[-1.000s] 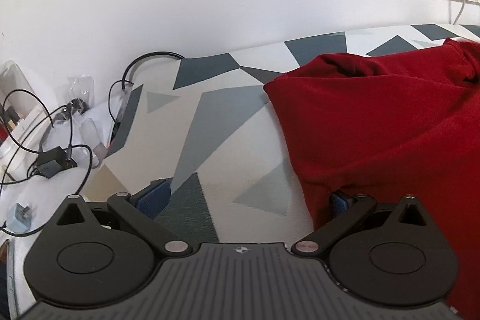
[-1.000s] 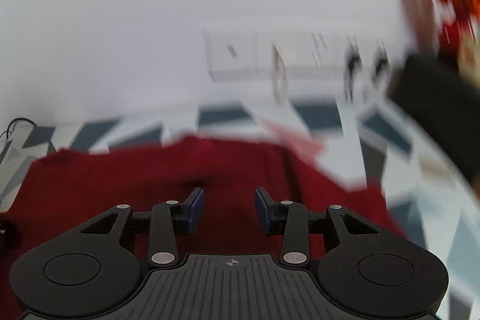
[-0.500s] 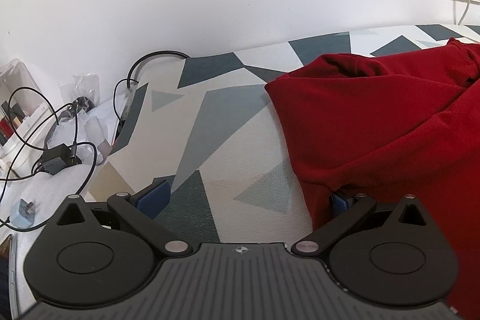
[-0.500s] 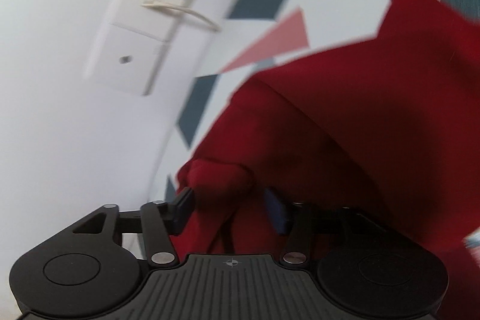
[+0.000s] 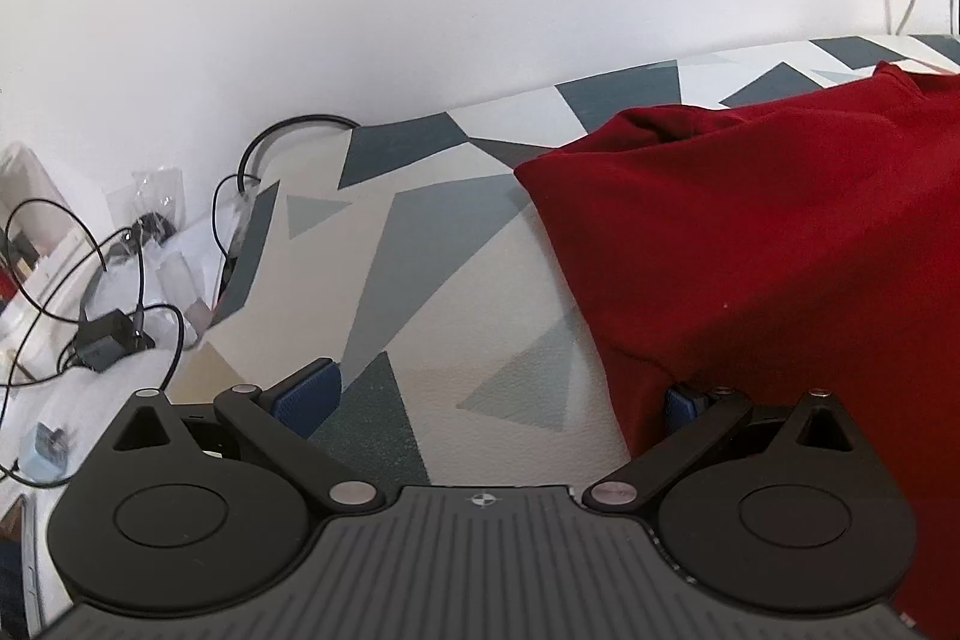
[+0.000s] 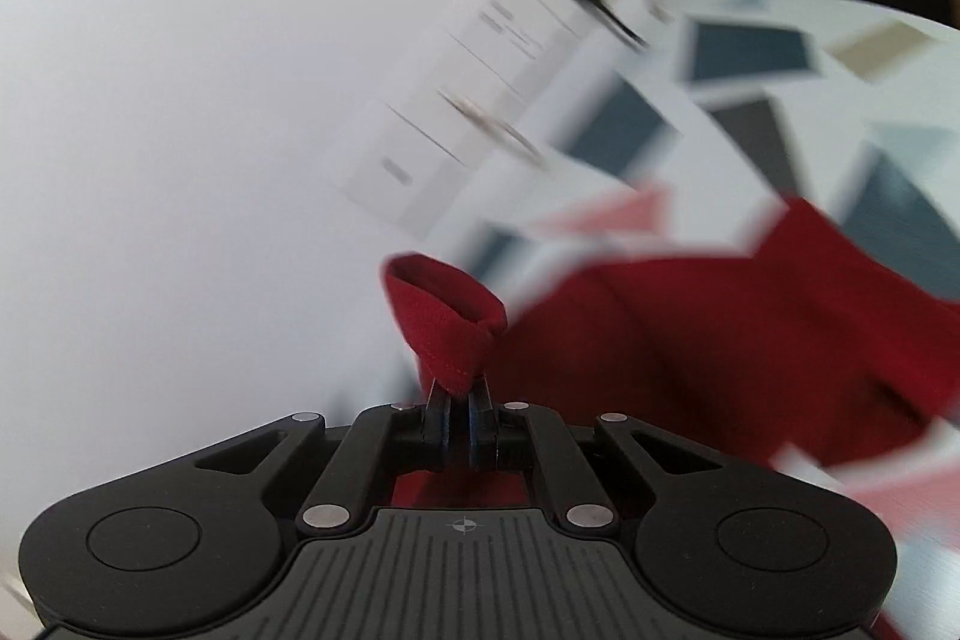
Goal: Fold clothes
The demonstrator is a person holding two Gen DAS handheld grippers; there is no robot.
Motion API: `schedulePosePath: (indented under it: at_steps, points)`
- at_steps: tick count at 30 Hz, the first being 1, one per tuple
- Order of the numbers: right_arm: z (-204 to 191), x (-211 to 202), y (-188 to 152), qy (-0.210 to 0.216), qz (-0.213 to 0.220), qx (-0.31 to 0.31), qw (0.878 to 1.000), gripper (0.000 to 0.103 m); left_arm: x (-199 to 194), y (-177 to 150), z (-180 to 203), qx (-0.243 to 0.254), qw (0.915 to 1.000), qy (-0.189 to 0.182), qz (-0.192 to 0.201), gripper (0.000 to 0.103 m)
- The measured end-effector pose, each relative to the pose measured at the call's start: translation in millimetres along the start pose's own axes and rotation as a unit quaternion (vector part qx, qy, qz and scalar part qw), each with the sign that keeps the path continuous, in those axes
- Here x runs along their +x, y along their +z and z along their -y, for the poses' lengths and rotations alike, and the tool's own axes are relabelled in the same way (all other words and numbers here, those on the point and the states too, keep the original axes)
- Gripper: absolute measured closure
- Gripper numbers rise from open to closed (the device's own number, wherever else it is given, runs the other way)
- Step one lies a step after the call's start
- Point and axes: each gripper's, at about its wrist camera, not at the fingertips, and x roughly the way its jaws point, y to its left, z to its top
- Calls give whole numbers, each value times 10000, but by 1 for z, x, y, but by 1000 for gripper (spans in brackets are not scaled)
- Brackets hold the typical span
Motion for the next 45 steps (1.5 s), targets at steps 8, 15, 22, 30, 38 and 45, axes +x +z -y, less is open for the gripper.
schedulePosePath:
  at_steps: [8,15,22,30,38,45]
  points:
    - [18,22,-13,-532,-438,561,9960,99,2,1,-4,5,10000,-68,-26,0]
    - [-115,-8,27,1716,436,-564,9826,99,2,-4,-10,-605,9982,10,-49,0]
    - [-73,30,34,957,392,-376,9939,99,-1,-9,-6,-1020,9944,261,-63,0]
    - [22,83,5,-617,-192,-41,9979,93,0,-5,-5,-473,9988,85,38,0]
    - [41,30,25,-463,233,970,9939,69,-4,0,-22,-836,9928,-857,-62,1]
    - [92,-58,36,-717,1181,1626,9770,61,-61,11,-46,-1410,9667,-1981,799,1]
